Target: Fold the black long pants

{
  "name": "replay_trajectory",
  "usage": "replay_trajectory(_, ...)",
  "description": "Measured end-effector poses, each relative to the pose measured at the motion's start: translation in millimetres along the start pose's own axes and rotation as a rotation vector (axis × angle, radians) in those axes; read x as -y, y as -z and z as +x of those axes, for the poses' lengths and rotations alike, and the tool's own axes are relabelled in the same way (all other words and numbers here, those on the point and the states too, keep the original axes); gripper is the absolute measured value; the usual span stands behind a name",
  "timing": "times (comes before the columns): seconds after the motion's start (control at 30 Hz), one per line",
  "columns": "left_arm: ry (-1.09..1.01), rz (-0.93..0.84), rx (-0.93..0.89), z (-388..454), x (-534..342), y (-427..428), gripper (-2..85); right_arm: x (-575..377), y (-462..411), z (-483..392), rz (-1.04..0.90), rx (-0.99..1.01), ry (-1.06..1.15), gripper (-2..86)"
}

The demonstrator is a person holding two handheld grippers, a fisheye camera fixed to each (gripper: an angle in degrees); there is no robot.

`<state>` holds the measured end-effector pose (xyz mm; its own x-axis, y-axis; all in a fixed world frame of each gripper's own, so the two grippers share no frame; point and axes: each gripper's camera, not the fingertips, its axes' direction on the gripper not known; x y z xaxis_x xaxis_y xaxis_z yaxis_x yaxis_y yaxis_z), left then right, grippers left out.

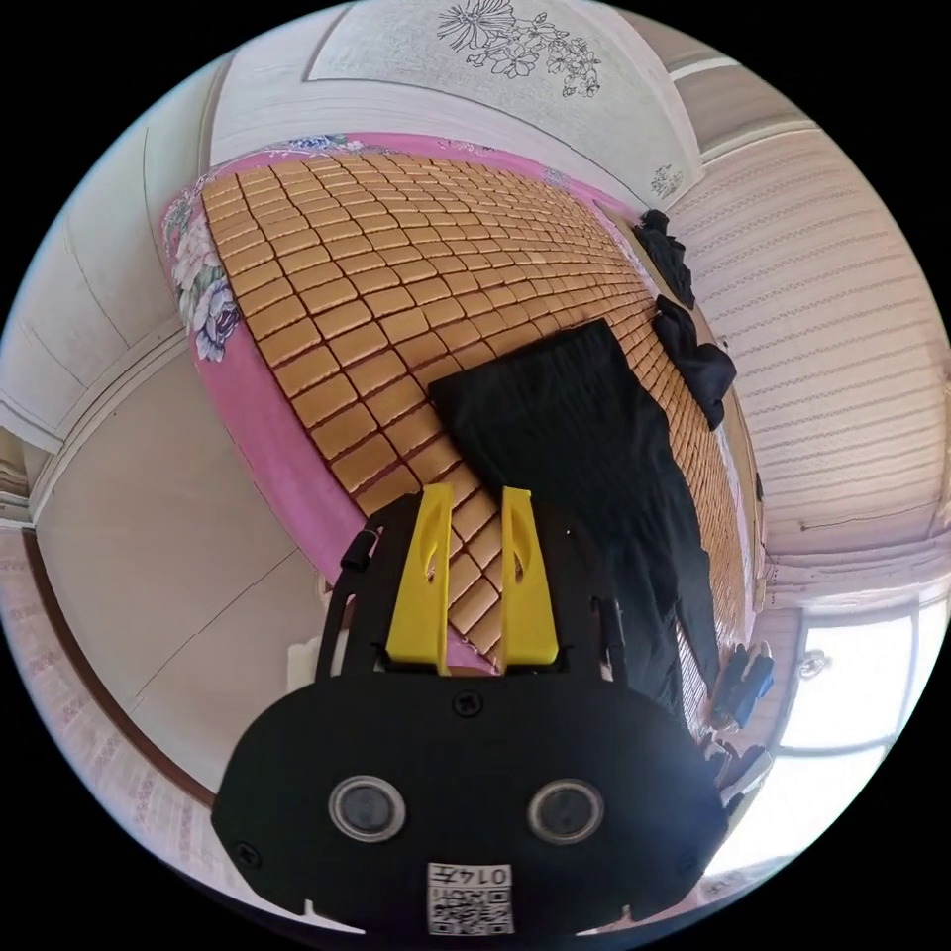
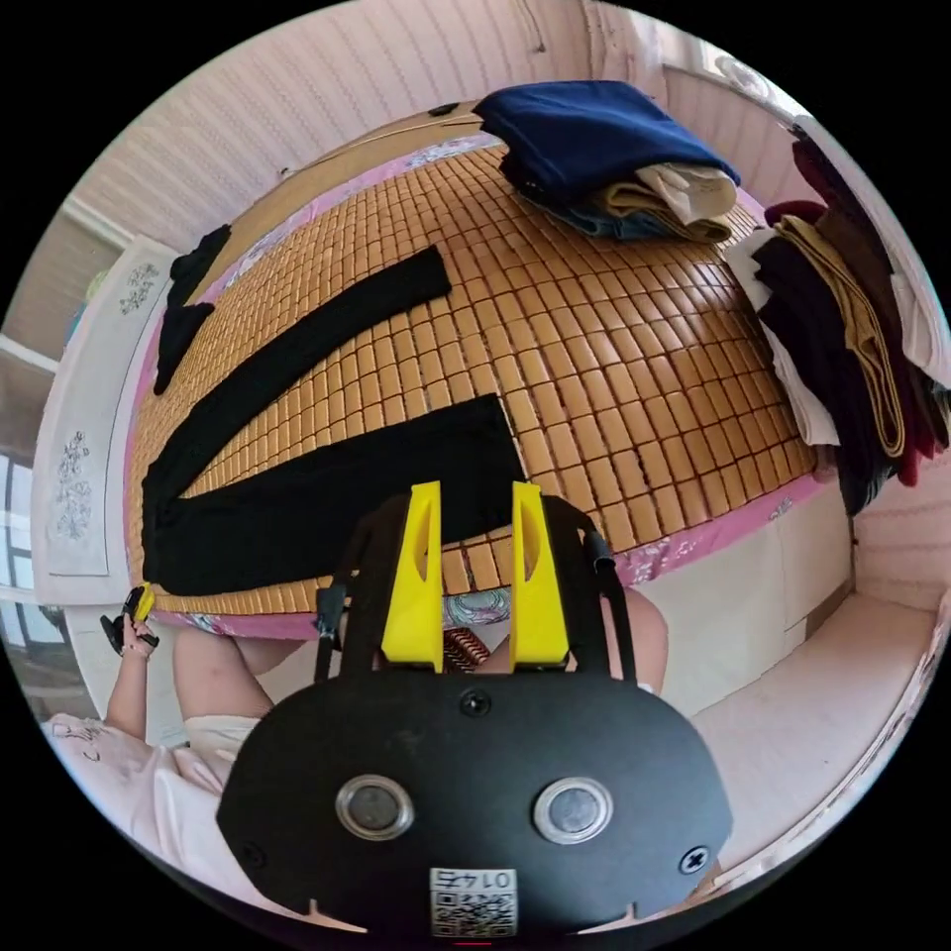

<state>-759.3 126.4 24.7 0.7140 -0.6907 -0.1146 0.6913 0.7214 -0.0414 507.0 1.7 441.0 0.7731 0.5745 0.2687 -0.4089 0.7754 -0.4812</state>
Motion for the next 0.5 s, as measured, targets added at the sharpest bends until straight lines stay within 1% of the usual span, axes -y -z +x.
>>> replay_trajectory(0.07,0.035,0.004,-0.014,3.3,10.4,-2.1,8.3,-2.3,-1.5,29.2,-0.019,0.057,-0.075,11.6)
replay_trajectory(0.17,0.031,-0.030,-0.036,8.0,23.4,-7.9,8.4,-3.7,-1.9,57.5,-0.034,0.077,-0.153,12.7)
replay_trajectory(0.3,0.062,-0.044,-0.056,4.2,32.2,-11.8,8.1,-2.5,-1.9,75.4,-0.044,0.097,-0.165,11.4)
replay_trajectory(0.4,0.070,-0.044,-0.053,6.2,34.9,-16.1,8.0,-1.0,1.6,82.7,-0.045,0.086,-0.149,7.9)
replay_trajectory(0.47,0.062,-0.059,-0.038,14.0,37.1,-21.4,8.2,-0.3,6.5,87.8,-0.050,0.030,-0.156,3.8)
replay_trajectory(0.5,0.055,-0.073,-0.035,16.8,38.1,-23.7,8.3,-0.2,8.5,88.5,-0.047,0.033,-0.144,3.2)
